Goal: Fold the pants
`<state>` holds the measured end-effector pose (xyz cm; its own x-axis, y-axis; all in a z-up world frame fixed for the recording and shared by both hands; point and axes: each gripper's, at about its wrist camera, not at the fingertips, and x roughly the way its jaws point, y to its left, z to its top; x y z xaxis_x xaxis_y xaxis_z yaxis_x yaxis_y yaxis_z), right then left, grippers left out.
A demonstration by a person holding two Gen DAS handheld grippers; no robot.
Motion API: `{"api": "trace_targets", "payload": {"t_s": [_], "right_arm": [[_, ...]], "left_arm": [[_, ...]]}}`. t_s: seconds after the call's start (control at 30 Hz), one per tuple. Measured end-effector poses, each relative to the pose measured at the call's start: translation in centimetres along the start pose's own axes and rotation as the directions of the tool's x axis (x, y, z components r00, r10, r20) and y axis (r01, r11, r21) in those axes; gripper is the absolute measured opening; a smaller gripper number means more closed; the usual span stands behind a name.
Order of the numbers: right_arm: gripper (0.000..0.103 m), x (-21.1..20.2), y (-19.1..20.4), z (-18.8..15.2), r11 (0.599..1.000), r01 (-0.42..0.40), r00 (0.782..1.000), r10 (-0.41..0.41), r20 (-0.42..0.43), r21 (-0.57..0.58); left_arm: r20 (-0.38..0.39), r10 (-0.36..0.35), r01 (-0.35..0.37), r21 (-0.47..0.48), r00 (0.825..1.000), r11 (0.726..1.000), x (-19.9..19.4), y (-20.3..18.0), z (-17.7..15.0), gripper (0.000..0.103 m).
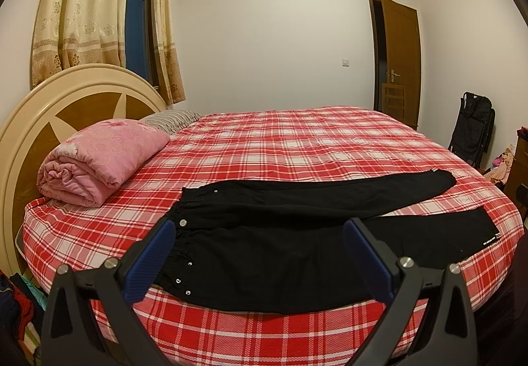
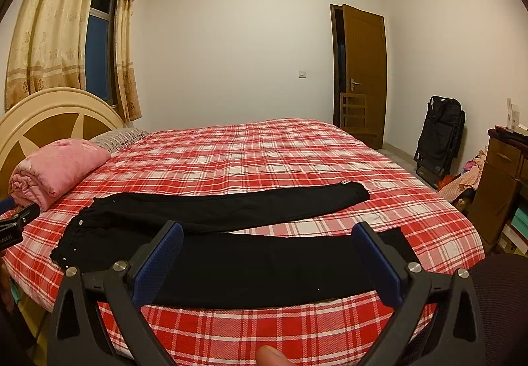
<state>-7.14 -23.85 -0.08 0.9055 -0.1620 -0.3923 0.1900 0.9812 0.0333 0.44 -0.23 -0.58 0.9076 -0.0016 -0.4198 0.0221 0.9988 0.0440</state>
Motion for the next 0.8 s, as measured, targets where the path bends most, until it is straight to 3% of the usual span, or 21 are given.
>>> {"api": "trace_targets", "payload": {"t_s": [0.8], "right_arm": [[0.102, 0.2, 0.03, -0.14, 1.0, -0.004, 1.0, 0.004, -0.009, -0.006]], "left_arm": [[-0.003, 0.0, 0.0, -0.003, 1.0, 1.0, 0.17, 0.35, -0.08, 0.103]]}}
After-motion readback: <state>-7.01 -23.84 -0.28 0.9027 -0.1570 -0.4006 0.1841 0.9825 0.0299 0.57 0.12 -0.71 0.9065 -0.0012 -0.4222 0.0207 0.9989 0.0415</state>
